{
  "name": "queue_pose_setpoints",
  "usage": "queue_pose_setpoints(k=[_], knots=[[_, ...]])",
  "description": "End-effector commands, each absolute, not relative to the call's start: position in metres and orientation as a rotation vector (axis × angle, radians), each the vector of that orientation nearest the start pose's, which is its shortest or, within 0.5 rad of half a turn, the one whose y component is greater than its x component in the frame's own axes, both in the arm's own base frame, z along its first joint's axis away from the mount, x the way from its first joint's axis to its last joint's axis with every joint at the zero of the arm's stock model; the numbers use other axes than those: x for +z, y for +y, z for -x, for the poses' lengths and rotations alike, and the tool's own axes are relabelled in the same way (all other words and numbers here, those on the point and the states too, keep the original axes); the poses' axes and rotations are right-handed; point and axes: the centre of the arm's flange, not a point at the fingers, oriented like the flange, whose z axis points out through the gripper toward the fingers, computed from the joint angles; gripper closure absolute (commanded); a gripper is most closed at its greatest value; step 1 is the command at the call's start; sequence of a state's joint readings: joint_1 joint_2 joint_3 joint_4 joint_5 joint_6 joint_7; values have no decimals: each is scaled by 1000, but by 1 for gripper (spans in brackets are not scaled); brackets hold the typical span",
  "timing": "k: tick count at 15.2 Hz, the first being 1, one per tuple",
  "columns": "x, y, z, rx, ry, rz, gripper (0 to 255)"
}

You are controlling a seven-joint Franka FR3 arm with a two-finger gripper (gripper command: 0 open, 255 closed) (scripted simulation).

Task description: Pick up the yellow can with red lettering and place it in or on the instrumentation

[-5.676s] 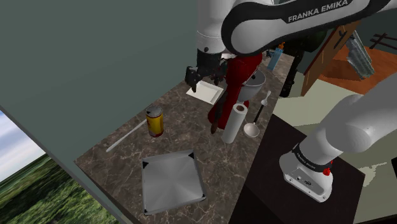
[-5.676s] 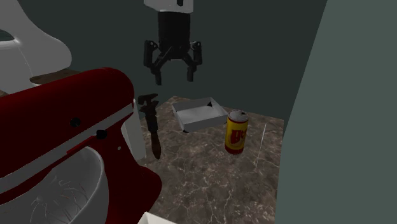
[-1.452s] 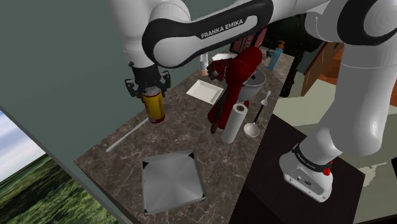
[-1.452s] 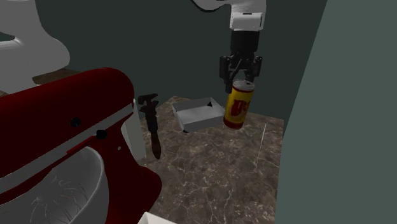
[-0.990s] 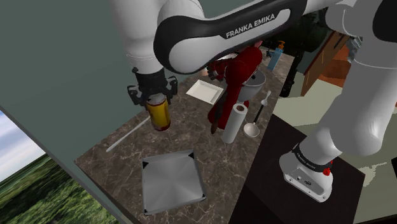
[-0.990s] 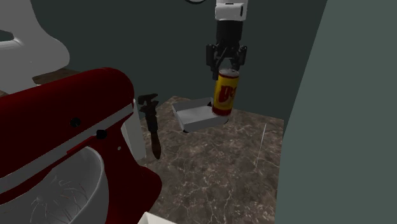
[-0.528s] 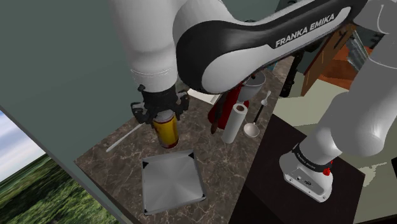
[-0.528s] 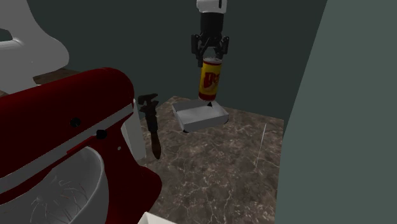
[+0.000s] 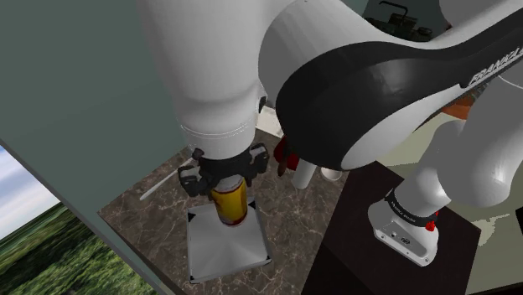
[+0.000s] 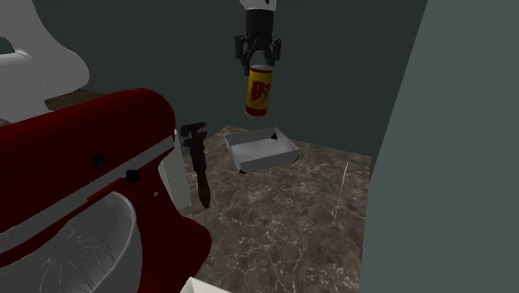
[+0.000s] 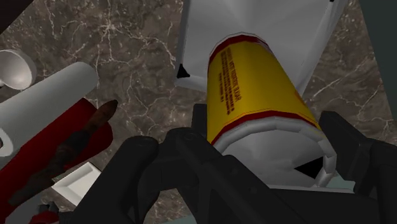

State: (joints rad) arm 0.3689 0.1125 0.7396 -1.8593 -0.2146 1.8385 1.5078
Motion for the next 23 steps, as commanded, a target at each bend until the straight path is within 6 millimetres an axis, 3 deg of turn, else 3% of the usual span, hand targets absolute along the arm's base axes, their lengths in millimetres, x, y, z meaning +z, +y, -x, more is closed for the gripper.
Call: queue_pose_setpoints(k=[1, 20, 23], knots=[[453, 500, -278, -160, 541, 3223, 255], [353, 500, -278, -160, 541, 3223, 255], [349, 500, -278, -160, 541, 3223, 255]])
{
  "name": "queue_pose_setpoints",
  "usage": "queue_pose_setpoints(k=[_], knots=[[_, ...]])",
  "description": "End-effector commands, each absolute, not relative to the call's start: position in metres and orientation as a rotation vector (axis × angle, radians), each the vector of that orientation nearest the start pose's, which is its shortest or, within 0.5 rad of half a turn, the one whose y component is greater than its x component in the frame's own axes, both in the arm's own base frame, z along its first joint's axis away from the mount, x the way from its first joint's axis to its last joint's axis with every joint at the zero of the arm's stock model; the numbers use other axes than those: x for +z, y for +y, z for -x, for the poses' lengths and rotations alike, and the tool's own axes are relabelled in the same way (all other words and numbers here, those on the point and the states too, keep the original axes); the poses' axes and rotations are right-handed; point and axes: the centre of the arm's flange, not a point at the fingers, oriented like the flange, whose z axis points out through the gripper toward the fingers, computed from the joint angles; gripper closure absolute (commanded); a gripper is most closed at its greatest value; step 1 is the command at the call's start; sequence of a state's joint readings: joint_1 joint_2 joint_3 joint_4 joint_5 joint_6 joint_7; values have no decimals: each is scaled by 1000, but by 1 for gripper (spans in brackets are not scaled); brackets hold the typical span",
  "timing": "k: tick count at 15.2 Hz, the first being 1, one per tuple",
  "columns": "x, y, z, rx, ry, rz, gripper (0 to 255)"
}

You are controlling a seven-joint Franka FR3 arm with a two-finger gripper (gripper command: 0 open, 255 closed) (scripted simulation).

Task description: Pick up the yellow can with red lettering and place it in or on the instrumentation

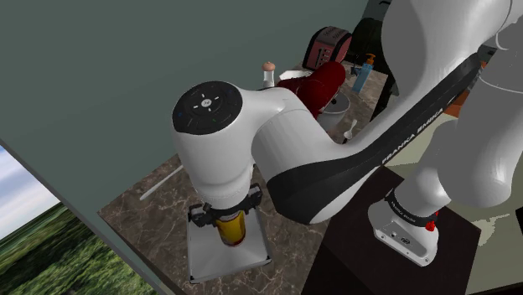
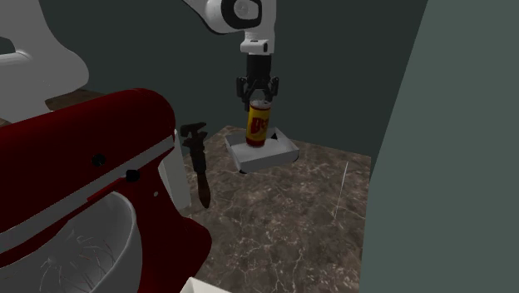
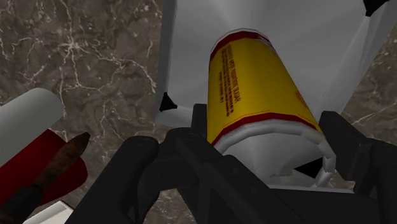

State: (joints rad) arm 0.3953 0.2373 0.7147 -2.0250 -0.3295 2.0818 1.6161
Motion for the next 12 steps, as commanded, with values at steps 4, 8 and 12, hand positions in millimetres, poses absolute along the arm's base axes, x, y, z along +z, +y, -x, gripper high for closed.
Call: queue_pose_setpoints(k=[4, 8, 12], knots=[[349, 500, -278, -160, 541, 3223, 255], [349, 500, -278, -160, 541, 3223, 0], [349, 500, -278, -160, 541, 3223, 0]])
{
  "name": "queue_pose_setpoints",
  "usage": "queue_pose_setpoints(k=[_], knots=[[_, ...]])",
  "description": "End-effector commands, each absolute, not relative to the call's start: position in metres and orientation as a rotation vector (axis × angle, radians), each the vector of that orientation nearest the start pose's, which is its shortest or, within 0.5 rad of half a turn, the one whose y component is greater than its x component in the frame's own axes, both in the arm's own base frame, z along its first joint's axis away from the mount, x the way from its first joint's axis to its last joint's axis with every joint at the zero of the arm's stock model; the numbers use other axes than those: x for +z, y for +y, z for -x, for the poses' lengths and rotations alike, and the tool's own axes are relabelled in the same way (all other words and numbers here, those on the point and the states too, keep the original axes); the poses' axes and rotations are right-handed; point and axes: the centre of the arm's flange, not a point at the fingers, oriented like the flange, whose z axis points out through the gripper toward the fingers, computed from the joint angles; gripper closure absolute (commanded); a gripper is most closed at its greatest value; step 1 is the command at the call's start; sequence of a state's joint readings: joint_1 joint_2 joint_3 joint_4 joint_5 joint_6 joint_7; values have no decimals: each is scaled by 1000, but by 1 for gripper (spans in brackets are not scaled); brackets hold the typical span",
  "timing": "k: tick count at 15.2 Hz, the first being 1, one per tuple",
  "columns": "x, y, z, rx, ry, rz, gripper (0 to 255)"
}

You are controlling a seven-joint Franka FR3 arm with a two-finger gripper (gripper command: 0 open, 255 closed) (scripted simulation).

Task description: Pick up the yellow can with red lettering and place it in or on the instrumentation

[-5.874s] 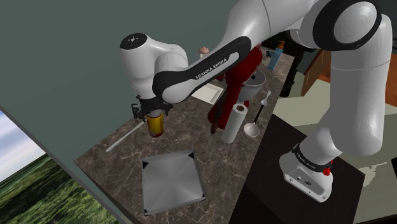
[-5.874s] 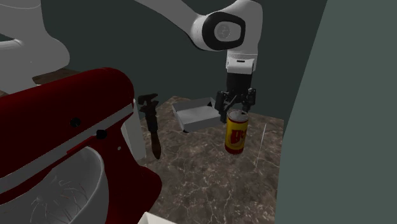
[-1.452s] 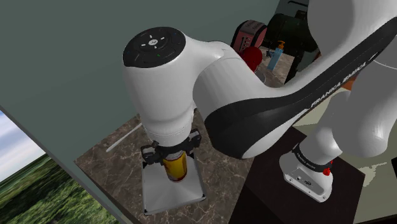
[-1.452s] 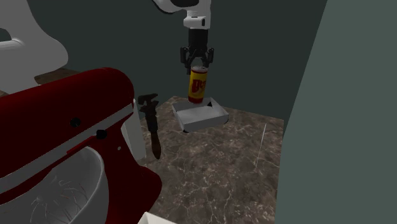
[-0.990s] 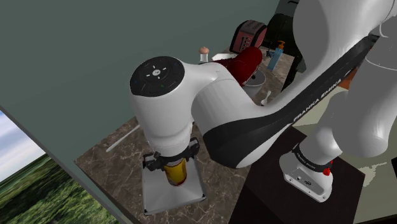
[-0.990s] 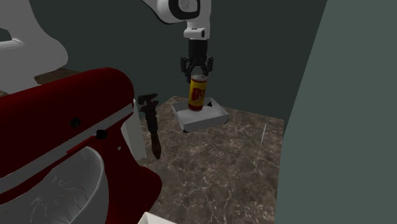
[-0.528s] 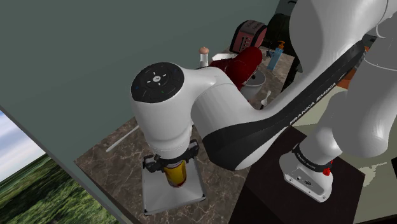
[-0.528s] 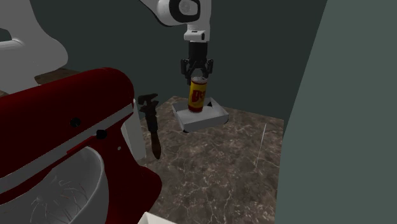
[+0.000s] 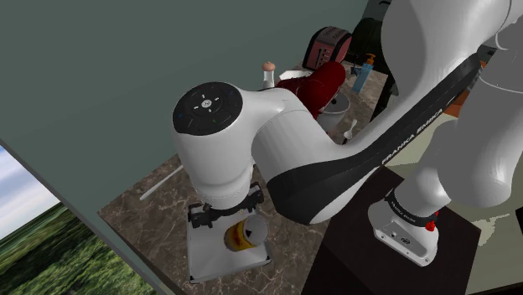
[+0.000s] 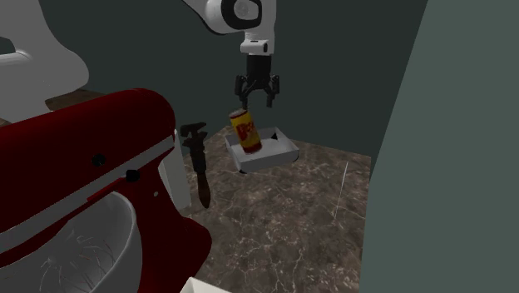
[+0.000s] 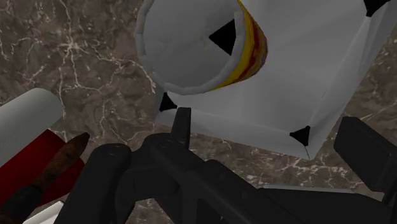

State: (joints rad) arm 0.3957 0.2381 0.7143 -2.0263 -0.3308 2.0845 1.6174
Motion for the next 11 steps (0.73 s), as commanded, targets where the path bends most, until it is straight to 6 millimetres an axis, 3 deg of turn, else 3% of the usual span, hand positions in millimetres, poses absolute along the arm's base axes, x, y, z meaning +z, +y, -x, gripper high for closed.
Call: queue_pose_setpoints(k=[1, 4, 11], knots=[[362, 502, -277, -160, 541, 3223, 0], [399, 507, -275, -160, 541, 3223, 0], [399, 507, -275, -160, 541, 3223, 0]])
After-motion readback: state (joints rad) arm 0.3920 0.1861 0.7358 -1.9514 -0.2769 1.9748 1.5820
